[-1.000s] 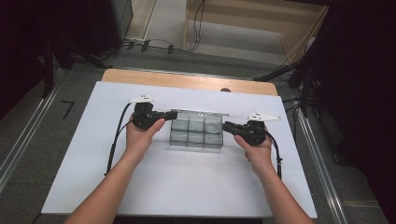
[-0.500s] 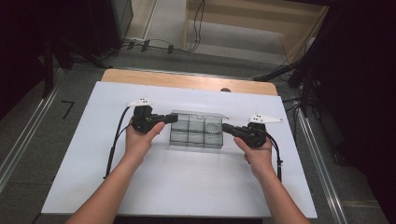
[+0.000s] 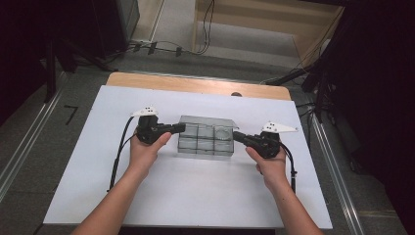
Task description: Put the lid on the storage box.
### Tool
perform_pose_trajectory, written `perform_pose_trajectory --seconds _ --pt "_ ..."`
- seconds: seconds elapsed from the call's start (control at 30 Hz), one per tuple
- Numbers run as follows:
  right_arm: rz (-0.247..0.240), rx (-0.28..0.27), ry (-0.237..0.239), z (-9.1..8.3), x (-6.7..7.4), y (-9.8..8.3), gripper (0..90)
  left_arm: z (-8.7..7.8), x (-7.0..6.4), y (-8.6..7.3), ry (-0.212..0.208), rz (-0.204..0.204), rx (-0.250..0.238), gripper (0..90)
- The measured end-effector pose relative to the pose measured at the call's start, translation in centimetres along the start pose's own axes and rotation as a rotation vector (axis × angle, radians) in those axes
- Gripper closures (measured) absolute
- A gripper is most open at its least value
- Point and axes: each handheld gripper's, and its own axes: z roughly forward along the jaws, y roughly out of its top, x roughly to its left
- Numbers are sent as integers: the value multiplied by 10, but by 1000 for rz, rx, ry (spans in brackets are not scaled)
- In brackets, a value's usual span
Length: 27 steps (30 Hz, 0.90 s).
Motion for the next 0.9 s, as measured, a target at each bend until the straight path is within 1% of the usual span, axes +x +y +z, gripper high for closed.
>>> perform_pose_trajectory --seconds 0.23,0.33,0.47,0.53,0.63,0.8,0.87,0.9 --pt "-8 -4 3 -2 4 -2 878 -3 -1 -4 -4 4 7 898" --pt "-7 -5 1 -4 5 -4 878 -4 -3 -7 -1 6 9 898" --pt "-10 -4 -1 -5 5 -6 878 -7 -3 -11 -7 12 11 898" --pt "-18 -1 2 -5 5 -7 878 -8 -4 -13 -12 20 16 898" --pt "-23 -1 3 -6 6 -9 878 -9 -7 -15 -8 41 19 898" --pt "-14 -1 -1 -6 6 -13 878 -9 -11 -18 -7 49 16 898" --pt "-17 1 -1 -6 5 -16 878 -9 -12 -20 0 55 18 898" --pt "-14 3 -2 -6 5 -17 878 -9 -12 -21 1 52 17 898"
